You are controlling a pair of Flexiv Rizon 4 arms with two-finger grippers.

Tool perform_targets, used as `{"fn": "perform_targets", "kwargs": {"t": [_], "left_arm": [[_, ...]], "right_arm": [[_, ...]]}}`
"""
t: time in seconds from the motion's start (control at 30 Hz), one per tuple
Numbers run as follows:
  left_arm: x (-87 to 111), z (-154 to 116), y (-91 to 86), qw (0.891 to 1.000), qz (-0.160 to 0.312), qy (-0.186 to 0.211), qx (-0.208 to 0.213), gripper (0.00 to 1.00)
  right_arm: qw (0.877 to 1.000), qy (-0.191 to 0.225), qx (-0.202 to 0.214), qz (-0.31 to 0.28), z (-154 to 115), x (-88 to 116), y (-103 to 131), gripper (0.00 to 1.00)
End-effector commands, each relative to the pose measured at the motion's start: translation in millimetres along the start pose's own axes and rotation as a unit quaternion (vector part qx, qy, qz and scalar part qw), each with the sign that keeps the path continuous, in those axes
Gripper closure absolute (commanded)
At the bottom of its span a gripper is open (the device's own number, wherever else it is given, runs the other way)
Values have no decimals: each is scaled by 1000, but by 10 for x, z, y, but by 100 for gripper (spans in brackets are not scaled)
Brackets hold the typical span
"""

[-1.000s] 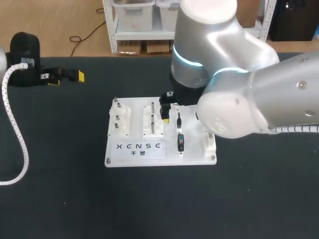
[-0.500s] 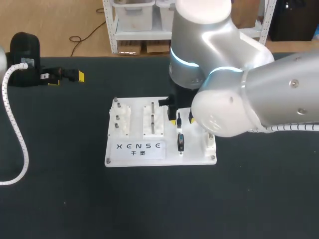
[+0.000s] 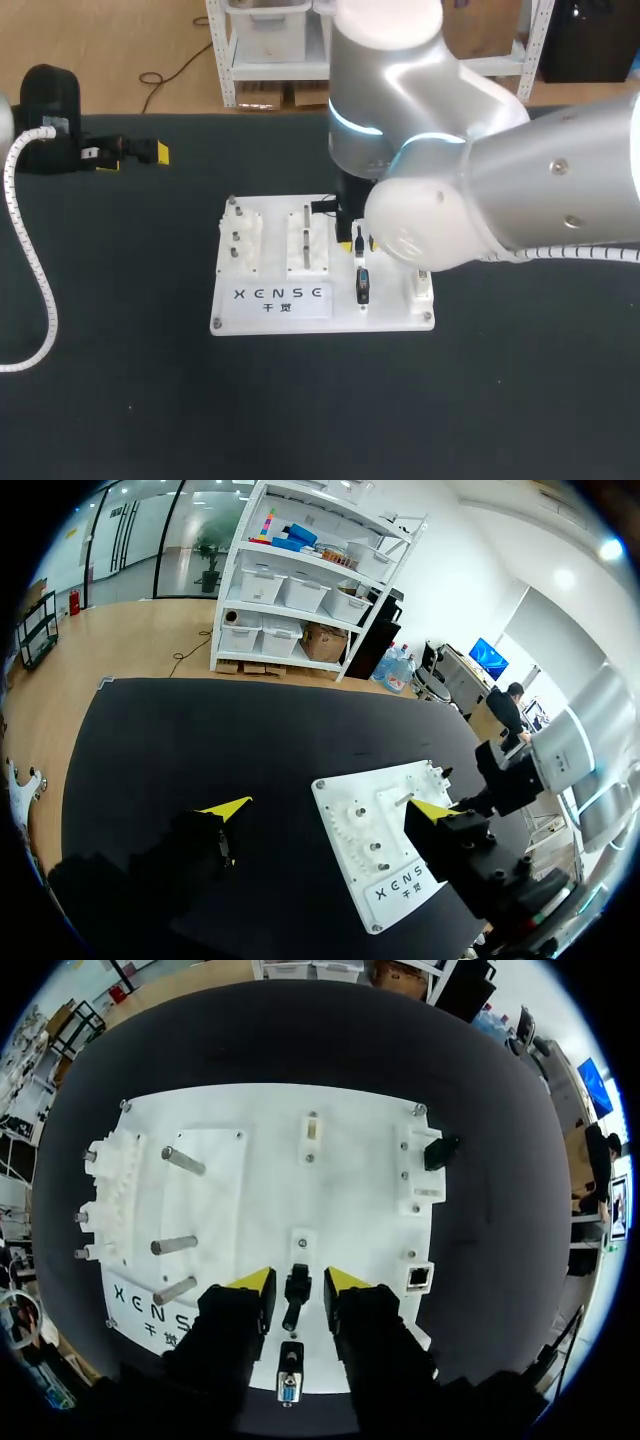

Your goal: Insert the USB connector, Ethernet cable, and multi-pin plug into their matching sockets one by one.

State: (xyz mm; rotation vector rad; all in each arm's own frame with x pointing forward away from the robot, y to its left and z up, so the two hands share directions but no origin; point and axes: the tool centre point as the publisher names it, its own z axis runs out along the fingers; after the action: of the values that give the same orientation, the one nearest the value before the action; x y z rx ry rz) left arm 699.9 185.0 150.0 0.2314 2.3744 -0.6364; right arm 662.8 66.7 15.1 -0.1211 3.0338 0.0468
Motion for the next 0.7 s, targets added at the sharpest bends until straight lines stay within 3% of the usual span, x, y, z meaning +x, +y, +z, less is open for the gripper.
{"fn": "perform_targets", "kwargs": {"t": [0.03,0.2,0.7], "left_arm": [[0,0,0,1000,0,0,0,0],[0,0,0,1000,0,0,0,0],[0,0,0,1000,0,0,0,0]], "right_arm": [[1000,2,1,5,7,-18,28,82],[1000,0,-2,7,-8,-10,44,100],[999,-29,-17,2,-243,-18,-51,100]]}}
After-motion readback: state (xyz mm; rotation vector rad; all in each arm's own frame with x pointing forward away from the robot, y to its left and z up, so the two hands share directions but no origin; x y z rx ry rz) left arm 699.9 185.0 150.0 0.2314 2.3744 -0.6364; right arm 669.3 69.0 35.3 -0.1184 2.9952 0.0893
